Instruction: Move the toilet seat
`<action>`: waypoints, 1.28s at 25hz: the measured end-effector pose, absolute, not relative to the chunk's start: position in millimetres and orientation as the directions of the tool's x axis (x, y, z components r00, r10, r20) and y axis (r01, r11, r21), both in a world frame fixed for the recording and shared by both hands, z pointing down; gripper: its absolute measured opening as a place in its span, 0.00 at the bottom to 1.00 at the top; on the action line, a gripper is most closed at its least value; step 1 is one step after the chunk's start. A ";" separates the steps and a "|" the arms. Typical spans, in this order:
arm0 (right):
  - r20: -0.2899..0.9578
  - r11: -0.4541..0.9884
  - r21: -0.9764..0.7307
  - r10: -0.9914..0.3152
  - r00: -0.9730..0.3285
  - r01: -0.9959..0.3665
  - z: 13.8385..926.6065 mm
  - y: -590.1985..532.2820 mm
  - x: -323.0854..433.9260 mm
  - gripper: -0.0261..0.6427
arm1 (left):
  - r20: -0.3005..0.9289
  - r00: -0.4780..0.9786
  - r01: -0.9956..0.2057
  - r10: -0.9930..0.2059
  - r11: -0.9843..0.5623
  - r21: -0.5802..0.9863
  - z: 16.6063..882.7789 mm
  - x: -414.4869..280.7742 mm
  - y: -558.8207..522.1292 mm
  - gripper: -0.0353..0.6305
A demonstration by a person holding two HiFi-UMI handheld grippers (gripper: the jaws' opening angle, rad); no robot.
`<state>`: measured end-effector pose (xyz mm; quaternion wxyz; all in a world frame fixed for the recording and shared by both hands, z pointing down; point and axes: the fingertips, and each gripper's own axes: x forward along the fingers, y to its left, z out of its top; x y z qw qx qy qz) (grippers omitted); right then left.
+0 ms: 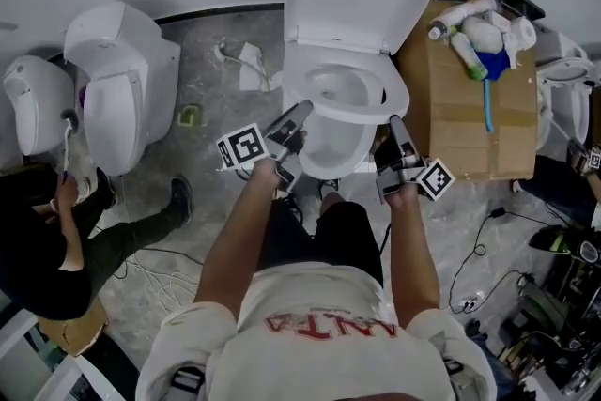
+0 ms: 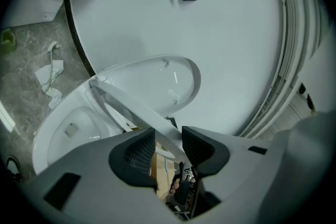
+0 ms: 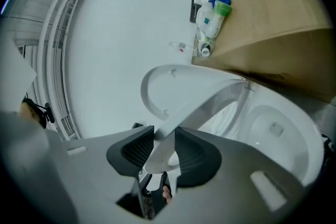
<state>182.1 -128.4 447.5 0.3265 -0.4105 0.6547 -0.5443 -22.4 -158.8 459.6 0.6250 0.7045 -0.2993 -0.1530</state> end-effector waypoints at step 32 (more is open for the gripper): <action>-0.097 0.120 -0.992 -0.891 -0.443 -0.025 383.2 -321.4 205.0 0.16 | 0.052 0.709 -0.141 -0.703 -0.069 0.988 392.0 -1.4 -340.9 0.26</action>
